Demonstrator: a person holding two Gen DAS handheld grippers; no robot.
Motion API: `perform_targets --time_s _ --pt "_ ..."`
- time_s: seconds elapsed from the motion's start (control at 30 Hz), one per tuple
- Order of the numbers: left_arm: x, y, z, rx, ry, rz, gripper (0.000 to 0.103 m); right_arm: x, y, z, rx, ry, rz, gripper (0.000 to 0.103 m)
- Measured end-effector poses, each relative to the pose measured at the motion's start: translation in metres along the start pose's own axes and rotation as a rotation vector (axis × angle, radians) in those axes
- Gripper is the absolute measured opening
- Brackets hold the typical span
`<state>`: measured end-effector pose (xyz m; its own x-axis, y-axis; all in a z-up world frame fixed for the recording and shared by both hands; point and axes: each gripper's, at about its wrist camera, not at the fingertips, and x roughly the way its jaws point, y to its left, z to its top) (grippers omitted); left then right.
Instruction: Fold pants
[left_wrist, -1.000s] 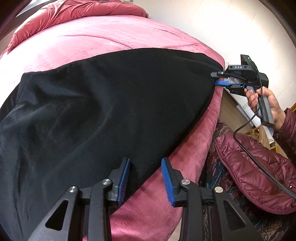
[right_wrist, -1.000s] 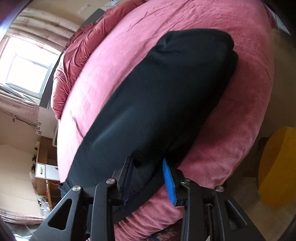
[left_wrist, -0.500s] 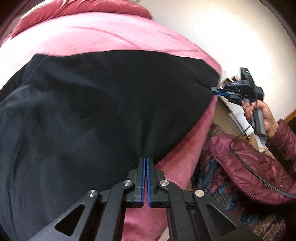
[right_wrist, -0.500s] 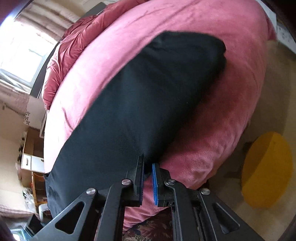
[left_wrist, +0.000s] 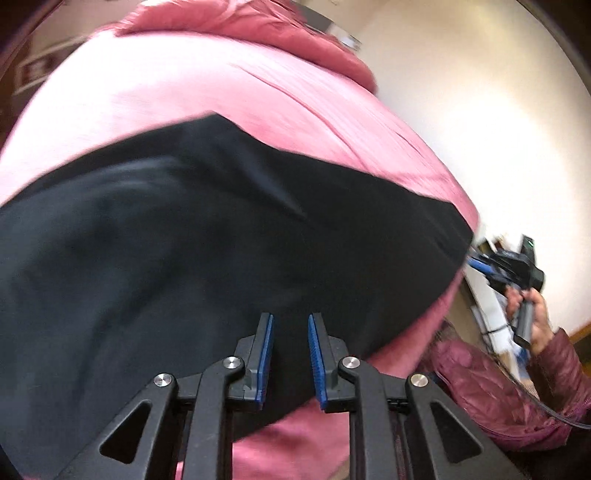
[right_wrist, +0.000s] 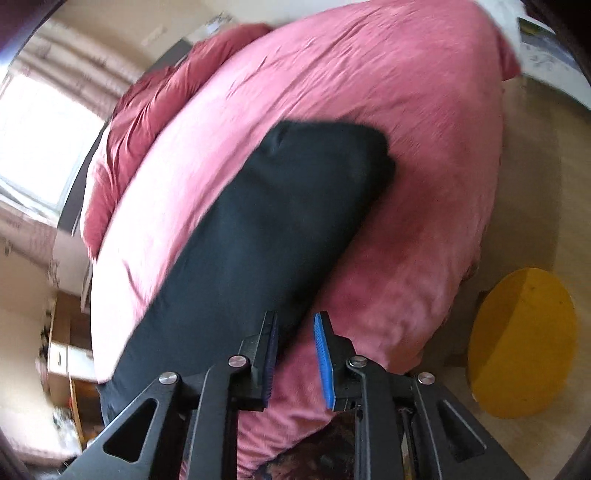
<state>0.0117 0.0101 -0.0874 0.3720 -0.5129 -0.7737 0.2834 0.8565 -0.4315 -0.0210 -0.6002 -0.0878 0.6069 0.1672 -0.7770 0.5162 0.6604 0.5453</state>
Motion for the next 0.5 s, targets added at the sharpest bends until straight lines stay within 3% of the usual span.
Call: perform_targets --time_s 0.1,0.23,0.43,0.5 --pt "-0.011 0.014 0.004 -0.044 -0.038 0.041 0.02 -0.004 0.003 0.016 0.001 -0.042 -0.027 0.022" --pt "-0.015 0.021 0.009 -0.078 -0.064 0.08 0.021 0.003 0.044 0.031 -0.103 -0.041 0.0 0.022" --pt "-0.012 0.025 0.023 -0.072 -0.046 0.123 0.021 0.054 0.153 0.003 -0.391 0.138 0.154 0.023" --pt "-0.01 0.021 0.026 -0.054 -0.044 0.126 0.022 0.071 0.189 -0.013 -0.49 0.202 0.198 0.037"
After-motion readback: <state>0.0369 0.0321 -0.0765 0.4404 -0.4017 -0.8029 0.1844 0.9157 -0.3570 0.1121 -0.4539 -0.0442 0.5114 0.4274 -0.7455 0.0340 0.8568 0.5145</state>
